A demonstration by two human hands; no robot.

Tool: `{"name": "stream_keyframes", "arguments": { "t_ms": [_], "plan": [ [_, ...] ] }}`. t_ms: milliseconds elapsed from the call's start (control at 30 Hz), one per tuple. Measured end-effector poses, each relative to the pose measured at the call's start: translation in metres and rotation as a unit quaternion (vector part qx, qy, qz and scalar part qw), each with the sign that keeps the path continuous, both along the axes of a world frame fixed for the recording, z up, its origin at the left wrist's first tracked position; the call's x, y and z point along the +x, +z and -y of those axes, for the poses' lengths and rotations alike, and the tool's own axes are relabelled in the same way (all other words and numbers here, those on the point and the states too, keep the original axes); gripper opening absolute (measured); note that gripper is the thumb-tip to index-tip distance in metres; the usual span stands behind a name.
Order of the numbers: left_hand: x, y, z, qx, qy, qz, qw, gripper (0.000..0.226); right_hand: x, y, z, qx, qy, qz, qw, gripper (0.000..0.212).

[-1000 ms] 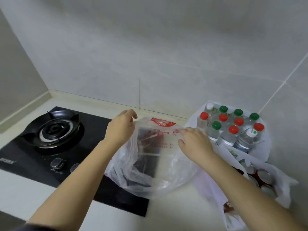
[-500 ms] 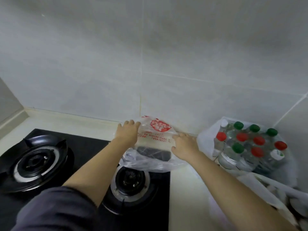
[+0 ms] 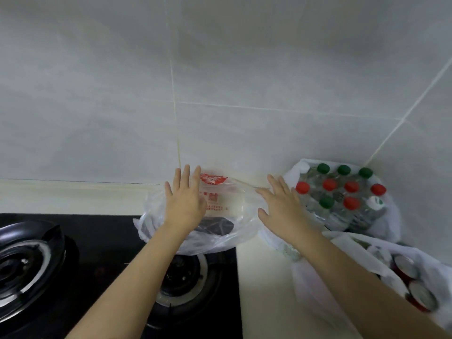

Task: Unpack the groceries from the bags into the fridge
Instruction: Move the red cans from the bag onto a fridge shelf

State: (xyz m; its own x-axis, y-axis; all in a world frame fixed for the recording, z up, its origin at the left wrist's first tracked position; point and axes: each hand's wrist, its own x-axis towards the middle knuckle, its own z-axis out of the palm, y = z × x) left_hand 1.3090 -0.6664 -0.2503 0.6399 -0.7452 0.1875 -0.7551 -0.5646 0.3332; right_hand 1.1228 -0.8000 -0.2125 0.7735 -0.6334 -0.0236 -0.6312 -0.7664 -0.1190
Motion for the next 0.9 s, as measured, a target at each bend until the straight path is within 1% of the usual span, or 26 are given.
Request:
{"name": "stream_keyframes", "arguments": {
  "t_ms": [133, 200, 300, 433, 567, 633, 733, 833, 900],
  "plan": [
    [-0.051, 0.009, 0.015, -0.063, -0.044, -0.033, 0.997, 0.072, -0.047, 0.004, 0.001, -0.004, -0.03, -0.001, 1.0, 0.053],
    [-0.08, 0.01, 0.022, -0.085, -0.072, -0.052, 0.992, 0.071, -0.074, 0.006, 0.002, -0.005, -0.042, 0.019, 0.999, 0.051],
    [-0.125, 0.008, 0.028, -0.096, -0.125, -0.084, 0.984, 0.066, -0.116, 0.009, 0.005, -0.006, -0.055, 0.06, 0.997, 0.047],
    [-0.184, 0.007, 0.038, -0.107, -0.18, -0.103, 0.973, 0.056, -0.175, 0.006, 0.019, 0.004, -0.082, 0.087, 0.993, 0.043],
    [-0.243, 0.014, 0.061, -0.129, -0.261, -0.093, 0.952, 0.049, -0.23, 0.004, 0.039, 0.047, -0.113, 0.123, 0.985, 0.042],
    [-0.272, 0.017, 0.078, -0.116, -0.286, -0.083, 0.948, 0.05, -0.254, 0.001, 0.05, 0.074, -0.122, 0.156, 0.977, 0.038],
    [-0.308, 0.019, 0.099, -0.086, -0.29, -0.072, 0.951, 0.049, -0.281, -0.009, 0.064, 0.11, -0.127, 0.196, 0.966, 0.032],
    [-0.331, 0.012, 0.111, -0.035, -0.293, -0.063, 0.953, 0.047, -0.297, -0.019, 0.075, 0.12, -0.1, 0.173, 0.972, 0.027],
    [-0.337, 0.007, 0.114, 0.005, -0.301, -0.036, 0.953, 0.039, -0.302, -0.021, 0.082, 0.118, -0.079, 0.137, 0.98, 0.033]
  ]
}}
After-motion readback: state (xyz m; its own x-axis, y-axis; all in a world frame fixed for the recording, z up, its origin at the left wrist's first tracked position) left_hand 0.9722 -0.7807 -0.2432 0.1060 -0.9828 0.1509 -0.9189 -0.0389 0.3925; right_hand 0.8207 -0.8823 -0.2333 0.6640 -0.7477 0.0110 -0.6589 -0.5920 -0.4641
